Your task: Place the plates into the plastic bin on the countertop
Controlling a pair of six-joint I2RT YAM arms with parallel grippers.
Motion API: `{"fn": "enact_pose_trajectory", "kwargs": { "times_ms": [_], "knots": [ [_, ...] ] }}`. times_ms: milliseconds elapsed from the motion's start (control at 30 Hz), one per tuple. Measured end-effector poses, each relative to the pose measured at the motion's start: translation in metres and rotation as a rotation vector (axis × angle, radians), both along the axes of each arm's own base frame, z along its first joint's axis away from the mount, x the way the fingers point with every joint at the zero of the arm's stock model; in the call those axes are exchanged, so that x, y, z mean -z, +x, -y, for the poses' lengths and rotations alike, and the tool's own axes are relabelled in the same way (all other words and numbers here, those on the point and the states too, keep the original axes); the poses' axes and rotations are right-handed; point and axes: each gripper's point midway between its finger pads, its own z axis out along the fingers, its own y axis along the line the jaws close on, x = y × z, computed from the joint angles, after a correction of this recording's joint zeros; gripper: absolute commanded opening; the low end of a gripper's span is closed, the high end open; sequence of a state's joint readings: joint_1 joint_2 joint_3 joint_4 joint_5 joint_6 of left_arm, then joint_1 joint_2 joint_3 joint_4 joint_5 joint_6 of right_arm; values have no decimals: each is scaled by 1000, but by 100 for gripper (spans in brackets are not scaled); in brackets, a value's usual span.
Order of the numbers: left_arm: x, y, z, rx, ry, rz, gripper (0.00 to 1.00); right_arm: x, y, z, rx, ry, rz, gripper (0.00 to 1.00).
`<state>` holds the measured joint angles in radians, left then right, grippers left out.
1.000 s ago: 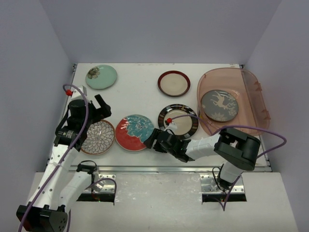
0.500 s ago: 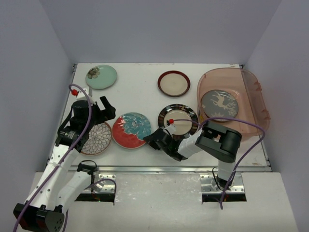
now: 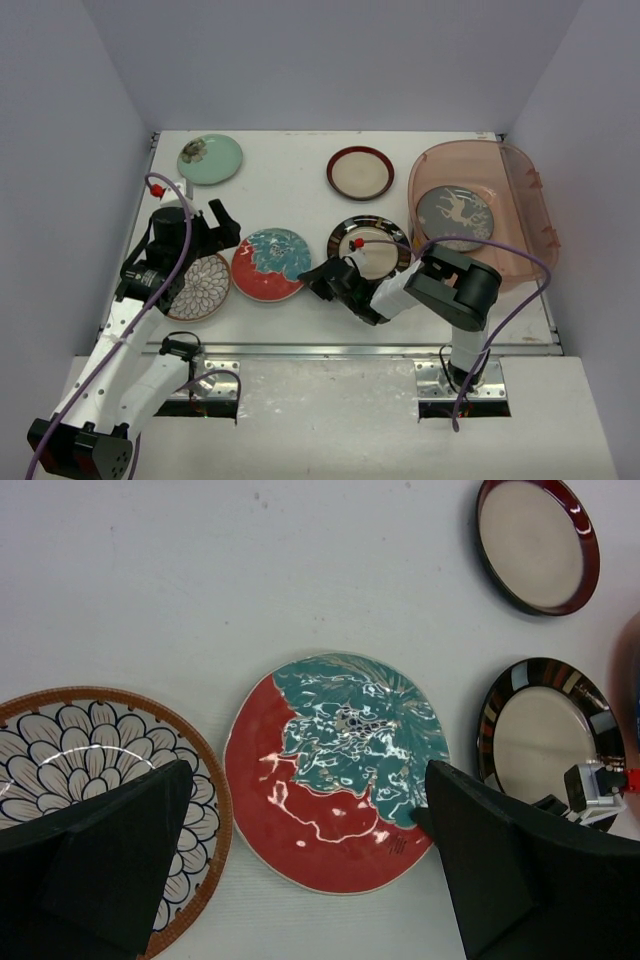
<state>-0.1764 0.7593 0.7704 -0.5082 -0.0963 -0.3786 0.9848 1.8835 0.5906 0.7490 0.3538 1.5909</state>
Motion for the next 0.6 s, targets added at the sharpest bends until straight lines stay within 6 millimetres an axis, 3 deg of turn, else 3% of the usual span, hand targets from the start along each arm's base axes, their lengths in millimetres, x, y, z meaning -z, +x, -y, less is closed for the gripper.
{"fn": "enact_pose_trajectory", "kwargs": {
  "times_ms": [167,600],
  "knots": [
    [-1,0,-2,-7,4,4,100,-13,21,4,-10,18,37,0],
    [-7,-1,-8,-39,16,29,100,-40,30,11,-89,8,79,0]
  ]
}}
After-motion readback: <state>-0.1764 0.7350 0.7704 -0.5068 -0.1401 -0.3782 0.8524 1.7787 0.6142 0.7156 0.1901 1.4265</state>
